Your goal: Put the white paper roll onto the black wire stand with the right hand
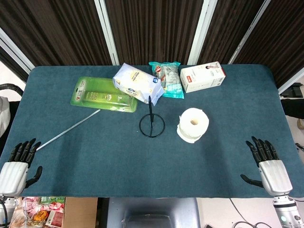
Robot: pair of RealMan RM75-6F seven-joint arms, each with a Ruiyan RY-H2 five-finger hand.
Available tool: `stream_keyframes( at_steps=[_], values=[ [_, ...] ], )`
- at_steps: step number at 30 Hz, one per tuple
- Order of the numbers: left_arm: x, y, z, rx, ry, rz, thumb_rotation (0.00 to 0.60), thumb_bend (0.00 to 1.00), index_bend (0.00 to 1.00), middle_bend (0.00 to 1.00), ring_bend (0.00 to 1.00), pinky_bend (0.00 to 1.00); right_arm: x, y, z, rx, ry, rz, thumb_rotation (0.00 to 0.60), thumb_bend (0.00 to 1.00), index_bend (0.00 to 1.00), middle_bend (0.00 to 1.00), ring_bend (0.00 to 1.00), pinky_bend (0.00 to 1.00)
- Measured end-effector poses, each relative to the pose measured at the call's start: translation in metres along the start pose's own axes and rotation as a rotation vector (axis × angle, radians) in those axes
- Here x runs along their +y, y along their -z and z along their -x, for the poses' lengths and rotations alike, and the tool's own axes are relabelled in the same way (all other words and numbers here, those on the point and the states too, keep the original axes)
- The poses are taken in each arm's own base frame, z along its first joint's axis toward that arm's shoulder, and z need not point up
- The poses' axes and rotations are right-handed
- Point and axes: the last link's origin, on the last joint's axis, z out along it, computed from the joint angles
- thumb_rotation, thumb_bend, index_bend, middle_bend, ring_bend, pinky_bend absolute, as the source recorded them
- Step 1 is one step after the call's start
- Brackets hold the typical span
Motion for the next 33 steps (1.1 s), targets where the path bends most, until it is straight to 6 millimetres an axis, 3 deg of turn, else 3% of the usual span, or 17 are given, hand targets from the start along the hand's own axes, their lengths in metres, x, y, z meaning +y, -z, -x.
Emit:
stream_keyframes(
  at_steps=[6,9,12,17,22,33],
  values=[
    [-0.002,-0.002,0.001,-0.005,0.002,-0.010,0.600,0.47,0.00,0.00,0.00,0.07,-0.004,-0.013,0.008,-0.028,-0.040,-0.031,0.600,0.12,0.00,0.00,0.00,0.00],
    [-0.004,-0.003,0.000,-0.005,0.007,-0.017,0.600,0.47,0.00,0.00,0.00,0.07,-0.008,-0.032,0.014,-0.069,-0.116,-0.062,0.600,0.12,0.00,0.00,0.00,0.00],
    [-0.005,-0.004,-0.001,0.002,0.013,-0.019,0.600,0.47,0.00,0.00,0.00,0.07,-0.014,-0.062,0.023,-0.131,-0.209,-0.095,0.600,0.12,0.00,0.00,0.00,0.00],
    [-0.005,-0.003,-0.001,0.001,0.009,-0.021,0.600,0.47,0.00,0.00,0.00,0.07,-0.031,-0.132,0.036,-0.228,-0.301,-0.133,0.600,0.12,0.00,0.00,0.00,0.00],
    [-0.007,-0.004,-0.001,0.001,0.006,-0.032,0.600,0.47,0.00,0.00,0.00,0.07,-0.040,-0.177,0.044,-0.269,-0.335,-0.101,0.600,0.12,0.00,0.00,0.00,0.00],
    [-0.007,-0.003,0.001,-0.007,0.000,-0.032,0.600,0.47,0.00,0.00,0.00,0.07,-0.053,-0.209,0.051,-0.317,-0.434,-0.070,0.600,0.12,0.00,0.00,0.00,0.00]
  ],
)
